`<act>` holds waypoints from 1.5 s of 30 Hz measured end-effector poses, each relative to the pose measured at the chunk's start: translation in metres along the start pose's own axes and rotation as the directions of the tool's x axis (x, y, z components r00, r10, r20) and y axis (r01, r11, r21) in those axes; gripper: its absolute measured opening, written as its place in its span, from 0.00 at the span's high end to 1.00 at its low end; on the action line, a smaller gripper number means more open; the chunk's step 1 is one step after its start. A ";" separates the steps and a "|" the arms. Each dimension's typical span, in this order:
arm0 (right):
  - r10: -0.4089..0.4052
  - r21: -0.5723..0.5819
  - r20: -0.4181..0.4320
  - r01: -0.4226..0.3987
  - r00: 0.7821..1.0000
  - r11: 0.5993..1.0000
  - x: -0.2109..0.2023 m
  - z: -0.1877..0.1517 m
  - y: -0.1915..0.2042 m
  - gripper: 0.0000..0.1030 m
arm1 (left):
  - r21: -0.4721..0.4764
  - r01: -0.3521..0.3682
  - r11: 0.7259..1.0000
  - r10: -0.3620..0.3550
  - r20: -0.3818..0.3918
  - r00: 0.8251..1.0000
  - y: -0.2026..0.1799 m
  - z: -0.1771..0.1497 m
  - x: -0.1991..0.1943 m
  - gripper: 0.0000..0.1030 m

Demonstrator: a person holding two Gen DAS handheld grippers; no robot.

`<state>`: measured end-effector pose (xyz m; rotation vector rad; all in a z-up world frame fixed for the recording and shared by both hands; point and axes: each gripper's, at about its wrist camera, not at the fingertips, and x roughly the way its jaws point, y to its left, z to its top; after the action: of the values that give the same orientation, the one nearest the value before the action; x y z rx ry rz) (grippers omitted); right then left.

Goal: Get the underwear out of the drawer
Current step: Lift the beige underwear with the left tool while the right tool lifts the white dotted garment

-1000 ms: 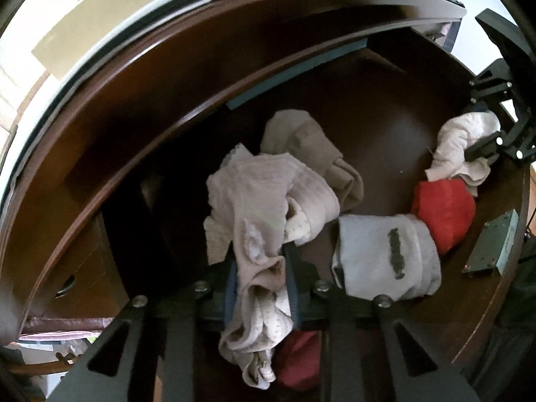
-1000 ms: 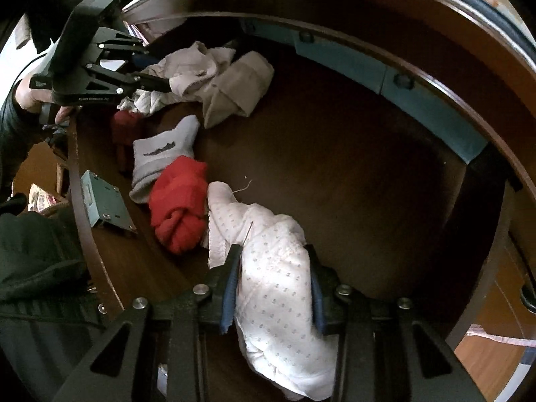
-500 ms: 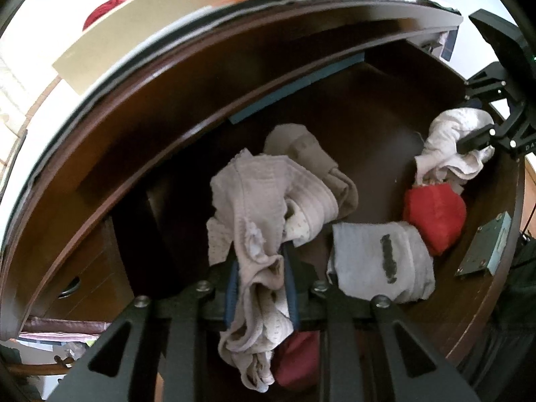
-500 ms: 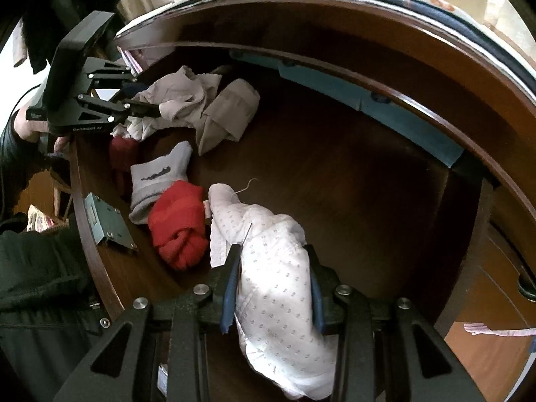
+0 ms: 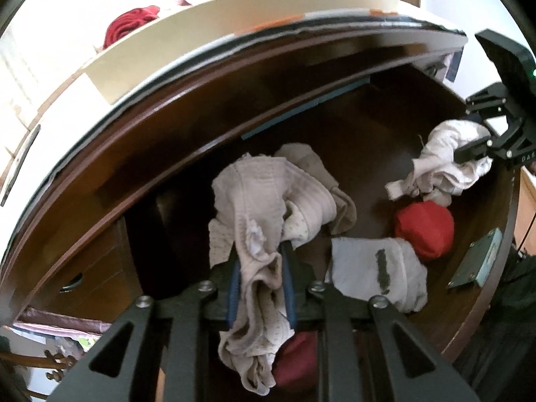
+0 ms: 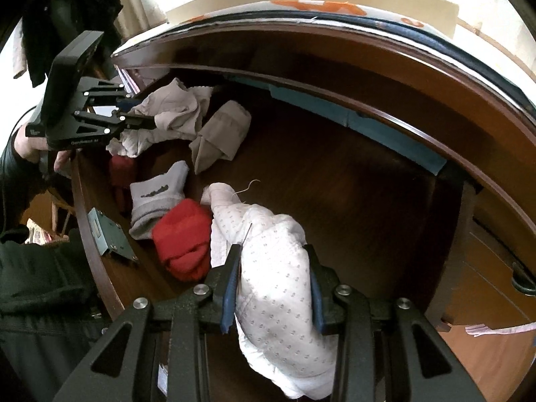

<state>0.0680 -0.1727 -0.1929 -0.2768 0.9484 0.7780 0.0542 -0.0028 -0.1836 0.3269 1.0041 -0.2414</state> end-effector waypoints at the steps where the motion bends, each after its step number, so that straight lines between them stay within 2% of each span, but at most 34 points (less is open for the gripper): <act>1: -0.001 0.001 0.005 0.001 1.000 1.000 -0.001 0.000 0.000 0.64 | -0.013 0.005 1.000 -0.005 0.010 1.000 0.003 0.001 -0.004 0.82; 10: 0.000 0.007 0.024 0.000 1.000 1.000 -0.005 0.000 -0.002 0.64 | -0.104 0.039 0.994 -0.030 0.089 0.996 0.018 -0.011 -0.025 0.82; 19: -0.010 0.015 0.069 0.009 0.998 1.000 -0.012 -0.001 -0.004 0.64 | -0.162 0.045 0.986 -0.018 0.161 0.987 0.023 -0.017 -0.047 0.83; 34: -0.029 0.011 0.147 0.028 0.989 1.000 -0.020 -0.003 -0.004 0.64 | -0.208 0.074 0.975 -0.027 0.219 0.975 0.011 -0.022 -0.061 0.84; 45: -0.033 0.007 0.238 0.032 0.971 0.999 -0.033 -0.009 -0.004 0.64 | -0.231 0.080 0.970 -0.013 0.281 0.960 0.007 -0.022 -0.068 0.86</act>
<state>0.0536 -0.1962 -0.1715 -0.1903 0.7164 0.7611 0.0048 0.0150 -0.1354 0.0445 0.7532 -0.1992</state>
